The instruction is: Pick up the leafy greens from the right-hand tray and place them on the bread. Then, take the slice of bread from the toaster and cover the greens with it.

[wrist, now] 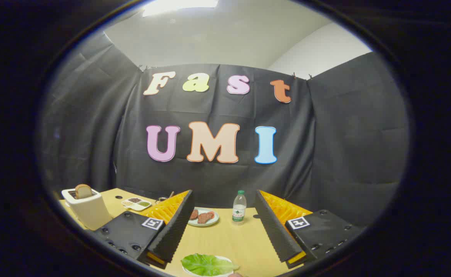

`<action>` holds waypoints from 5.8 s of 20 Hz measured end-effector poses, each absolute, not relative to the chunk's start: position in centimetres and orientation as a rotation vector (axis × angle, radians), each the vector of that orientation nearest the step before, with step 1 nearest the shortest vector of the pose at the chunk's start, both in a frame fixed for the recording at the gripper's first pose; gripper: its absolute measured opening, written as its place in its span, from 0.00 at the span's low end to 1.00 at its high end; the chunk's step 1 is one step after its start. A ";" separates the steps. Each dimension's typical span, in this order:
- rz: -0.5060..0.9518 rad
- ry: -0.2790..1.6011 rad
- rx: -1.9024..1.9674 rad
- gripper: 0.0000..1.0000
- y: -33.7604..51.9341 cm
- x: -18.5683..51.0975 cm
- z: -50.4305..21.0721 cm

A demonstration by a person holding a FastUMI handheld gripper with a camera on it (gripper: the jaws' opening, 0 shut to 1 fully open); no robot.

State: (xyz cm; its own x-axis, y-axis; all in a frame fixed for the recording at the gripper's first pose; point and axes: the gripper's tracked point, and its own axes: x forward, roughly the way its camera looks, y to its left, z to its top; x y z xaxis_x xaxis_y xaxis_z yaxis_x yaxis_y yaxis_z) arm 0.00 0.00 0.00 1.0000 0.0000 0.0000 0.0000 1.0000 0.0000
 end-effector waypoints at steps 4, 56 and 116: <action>0.011 0.005 0.009 1.00 0.0 0.3 -0.5; 0.687 0.558 -0.301 1.00 3.8 0.0 -19.2; 0.758 0.790 -0.321 0.03 12.3 -2.1 -24.7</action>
State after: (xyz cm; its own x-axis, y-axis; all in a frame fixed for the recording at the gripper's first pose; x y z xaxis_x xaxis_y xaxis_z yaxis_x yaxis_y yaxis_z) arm -2.07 12.26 -24.69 0.4630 0.4902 -0.7385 -0.7177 0.6962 0.0122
